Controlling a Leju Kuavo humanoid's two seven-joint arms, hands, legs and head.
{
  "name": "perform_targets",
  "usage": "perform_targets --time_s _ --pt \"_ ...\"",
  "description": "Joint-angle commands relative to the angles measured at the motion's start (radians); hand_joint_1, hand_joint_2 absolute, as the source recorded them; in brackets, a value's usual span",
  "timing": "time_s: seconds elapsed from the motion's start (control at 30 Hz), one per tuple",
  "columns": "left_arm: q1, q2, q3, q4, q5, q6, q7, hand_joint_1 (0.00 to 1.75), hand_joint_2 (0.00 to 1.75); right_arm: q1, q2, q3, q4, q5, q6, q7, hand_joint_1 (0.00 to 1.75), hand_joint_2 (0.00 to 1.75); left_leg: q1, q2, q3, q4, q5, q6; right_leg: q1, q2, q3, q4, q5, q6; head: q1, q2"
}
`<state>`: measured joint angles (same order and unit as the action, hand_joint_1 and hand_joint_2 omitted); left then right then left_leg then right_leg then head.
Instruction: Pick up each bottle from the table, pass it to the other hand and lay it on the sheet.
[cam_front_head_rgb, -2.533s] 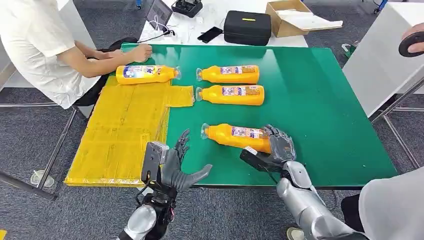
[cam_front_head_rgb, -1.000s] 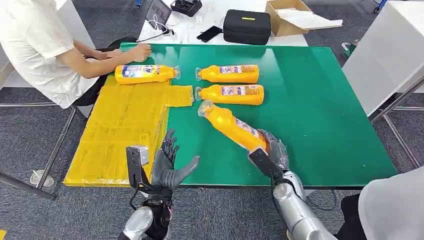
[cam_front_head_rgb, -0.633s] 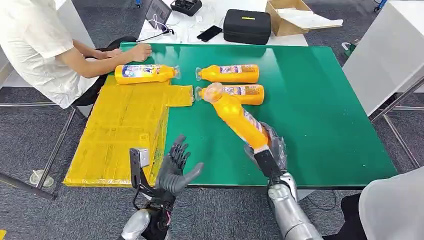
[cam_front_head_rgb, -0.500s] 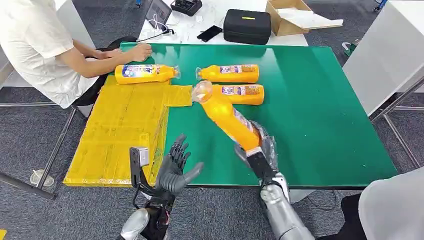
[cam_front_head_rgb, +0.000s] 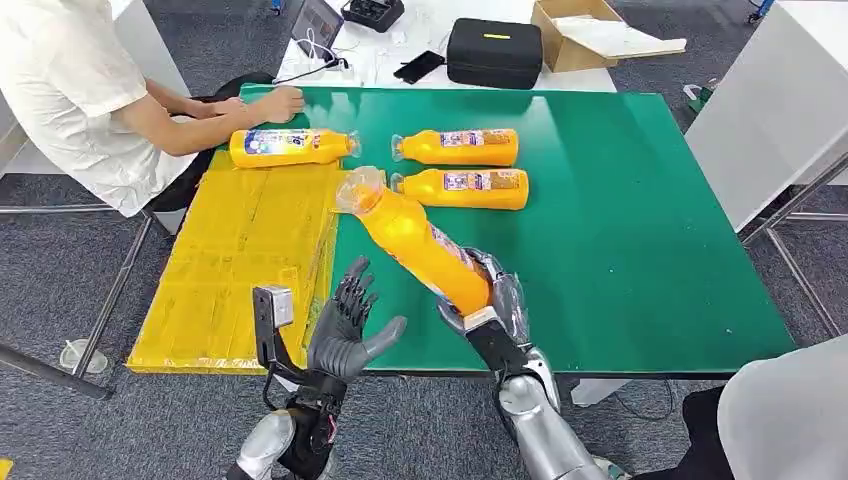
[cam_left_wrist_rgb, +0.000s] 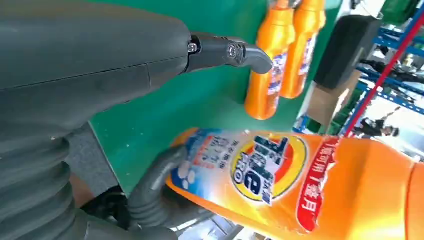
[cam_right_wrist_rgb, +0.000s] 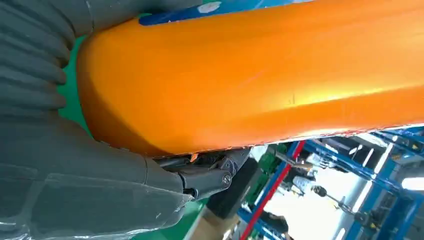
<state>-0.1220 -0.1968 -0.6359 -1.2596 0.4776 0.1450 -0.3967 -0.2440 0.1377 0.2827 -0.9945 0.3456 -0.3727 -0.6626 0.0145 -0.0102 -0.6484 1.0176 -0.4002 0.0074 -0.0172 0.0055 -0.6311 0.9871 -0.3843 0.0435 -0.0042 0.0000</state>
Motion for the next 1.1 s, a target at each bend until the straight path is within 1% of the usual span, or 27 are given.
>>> perform_targets --time_s 0.03,0.07,0.1,0.13,0.2,0.3,0.33,0.37,0.4,0.5,0.6,0.67,0.73,0.77,0.83,0.87,0.93,0.97,1.0,1.03,1.07,1.1 --pt "-0.05 0.033 0.008 -0.052 -0.066 0.027 -0.035 0.0 1.75 -0.024 0.021 0.137 0.074 0.013 0.023 0.006 1.73 1.75 0.001 0.003 0.005 0.0 -0.002 0.0 0.001 0.002 0.003 0.0 -0.001 -0.002 0.0 0.0" --pt "-0.048 0.036 0.004 -0.074 -0.084 0.029 -0.04 0.0 1.75 -0.028 0.023 0.148 0.092 0.013 0.025 0.004 1.75 1.75 0.001 0.004 0.007 0.0 -0.003 0.0 0.002 0.002 0.006 0.0 -0.002 -0.003 0.0 0.0" --pt "-0.047 0.037 0.003 -0.083 -0.088 0.029 -0.04 0.0 1.75 -0.03 0.024 0.151 0.098 0.014 0.023 0.002 1.73 1.75 0.001 0.003 0.003 0.0 -0.001 0.0 0.001 0.001 0.002 0.0 -0.001 -0.002 0.0 0.0" --pt "-0.046 0.039 -0.001 -0.094 -0.099 0.028 -0.037 0.0 1.75 -0.034 0.026 0.16 0.109 0.011 0.023 -0.004 1.75 1.75 0.001 0.003 0.005 0.0 -0.002 0.0 0.001 0.001 0.004 0.0 -0.002 -0.002 0.0 0.0" --pt "-0.049 0.033 0.002 -0.093 -0.149 0.085 -0.06 0.0 1.75 -0.04 0.028 0.172 0.112 0.004 0.015 -0.012 1.73 1.75 0.001 0.002 0.003 0.0 -0.001 0.0 0.001 0.001 0.002 0.0 -0.001 -0.001 0.0 0.0" --pt "-0.061 0.023 0.028 -0.077 -0.135 0.098 -0.055 0.0 1.75 -0.042 0.025 0.19 0.096 0.014 0.009 -0.007 1.75 1.75 0.001 0.003 0.003 0.0 -0.002 0.0 0.001 0.002 0.002 0.0 -0.001 -0.002 0.0 0.0" --pt "-0.066 0.023 0.031 -0.07 -0.134 0.097 -0.055 0.0 1.75 -0.043 0.023 0.198 0.094 0.023 0.008 -0.002 1.75 1.75 0.001 0.004 0.007 0.0 -0.004 0.001 0.001 0.002 0.006 0.0 -0.002 -0.003 0.0 0.0" --pt "-0.068 0.022 0.035 -0.065 -0.133 0.097 -0.054 0.0 1.75 -0.044 0.023 0.205 0.093 0.029 0.005 -0.001 1.73 1.75 0.001 0.004 0.007 0.0 -0.003 0.001 0.001 0.002 0.006 0.0 -0.002 -0.003 0.0 0.0" --pt "-0.07 0.02 0.036 -0.061 -0.132 0.097 -0.054 0.0 1.75 -0.044 0.023 0.209 0.093 0.03 0.009 0.0 1.75 1.75 0.001 0.002 0.003 0.0 -0.001 0.0 0.001 0.001 0.003 0.0 -0.001 -0.002 0.0 0.0" --pt "-0.072 0.017 0.033 -0.058 -0.125 0.087 -0.05 0.0 1.75 -0.046 0.025 0.216 0.098 0.031 0.012 0.004 1.73 1.75 0.0 0.001 0.002 0.0 0.0 0.0 0.0 0.001 0.001 0.0 0.0 -0.001 0.0 0.0" --pt "-0.078 0.015 0.029 -0.053 -0.108 0.066 -0.042 0.0 1.75 -0.057 0.025 0.231 0.119 0.035 0.001 0.003 1.75 1.75 0.001 0.002 0.005 0.0 -0.002 0.0 0.001 0.0 0.004 0.0 -0.002 -0.002 0.0 0.0" --pt "-0.078 0.015 0.029 -0.053 -0.108 0.066 -0.042 0.0 1.75 -0.057 0.025 0.231 0.119 0.035 0.001 0.003 1.73 1.75 0.0 0.001 0.002 0.0 -0.001 0.0 0.001 0.0 0.001 0.0 -0.001 -0.001 0.0 0.0" --pt "-0.081 0.014 0.032 -0.049 -0.087 0.048 -0.03 0.0 1.75 -0.059 0.027 0.233 0.123 0.032 0.002 0.001 1.75 1.75 0.0 0.002 0.003 0.0 -0.001 0.0 0.001 0.0 0.003 0.0 -0.001 -0.002 0.0 0.0" --pt "-0.083 0.013 0.035 -0.041 -0.074 0.04 -0.022 0.0 1.75 -0.06 0.03 0.238 0.123 0.03 0.002 -0.003 1.75 1.75 0.0 0.001 0.001 0.0 0.0 0.0 0.0 0.0 0.001 0.0 0.0 -0.001 0.0 0.0" --pt "-0.088 0.01 0.041 -0.023 -0.054 0.029 -0.01 0.0 1.75 -0.061 0.033 0.246 0.119 0.026 0.003 -0.009 1.75 1.75 0.0 0.002 0.005 0.0 -0.002 0.0 0.001 0.001 0.004 0.0 -0.002 -0.002 0.0 0.0" --pt "-0.089 0.008 0.044 -0.017 -0.044 0.022 -0.005 0.0 1.75 -0.062 0.034 0.249 0.117 0.025 0.004 -0.009 1.73 1.75 0.0 0.001 0.002 0.0 0.0 0.0 0.0 0.0 0.001 0.0 0.0 -0.001 0.0 0.0" --pt "-0.089 0.008 0.044 -0.017 -0.044 0.022 -0.005 0.0 1.75 -0.062 0.034 0.249 0.117 0.025 0.004 -0.009 1.73 1.75 0.0 0.002 0.006 0.0 -0.002 0.0 0.001 0.0 0.005 0.0 -0.002 -0.002 0.0 0.0" --pt "-0.089 0.008 0.044 -0.017 -0.044 0.022 -0.005 0.0 1.75 -0.062 0.034 0.249 0.117 0.025 0.004 -0.009 1.73 1.75 0.0 0.001 0.002 0.0 -0.001 0.0 0.001 0.0 0.002 0.0 -0.001 -0.001 0.0 0.0" --pt "-0.089 0.008 0.044 -0.017 -0.044 0.022 -0.005 0.0 1.75 -0.062 0.034 0.249 0.117 0.025 0.004 -0.009 1.73 1.75 0.0 0.002 0.004 0.0 -0.002 0.0 0.001 0.0 0.004 0.0 -0.001 -0.002 0.0 0.0" --pt "-0.089 0.007 0.047 -0.012 -0.03 0.012 -0.001 0.19 1.75 -0.061 0.035 0.253 0.113 0.023 0.006 -0.009 1.75 1.75 0.0 0.001 0.003 -0.001 -0.001 0.0 0.001 0.0 0.002 0.0 -0.001 -0.002 0.0 0.0" --pt "-0.09 0.008 0.048 -0.011 -0.023 0.006 0.002 1.48 1.75 -0.062 0.035 0.254 0.113 0.022 0.007 -0.009 1.69 1.75 0.0 0.001 0.002 -0.001 -0.001 0.0 0.001 0.0 0.002 0.0 -0.001 -0.001 0.0 0.0" --pt "-0.088 0.011 0.049 -0.011 -0.02 0.001 0.0 1.64 1.75 -0.061 0.035 0.256 0.111 0.022 0.009 -0.009 1.71 1.75 0.001 0.001 0.004 0.0 -0.002 0.0 0.001 0.0 0.004 0.0 -0.001 -0.002 0.0 0.0"
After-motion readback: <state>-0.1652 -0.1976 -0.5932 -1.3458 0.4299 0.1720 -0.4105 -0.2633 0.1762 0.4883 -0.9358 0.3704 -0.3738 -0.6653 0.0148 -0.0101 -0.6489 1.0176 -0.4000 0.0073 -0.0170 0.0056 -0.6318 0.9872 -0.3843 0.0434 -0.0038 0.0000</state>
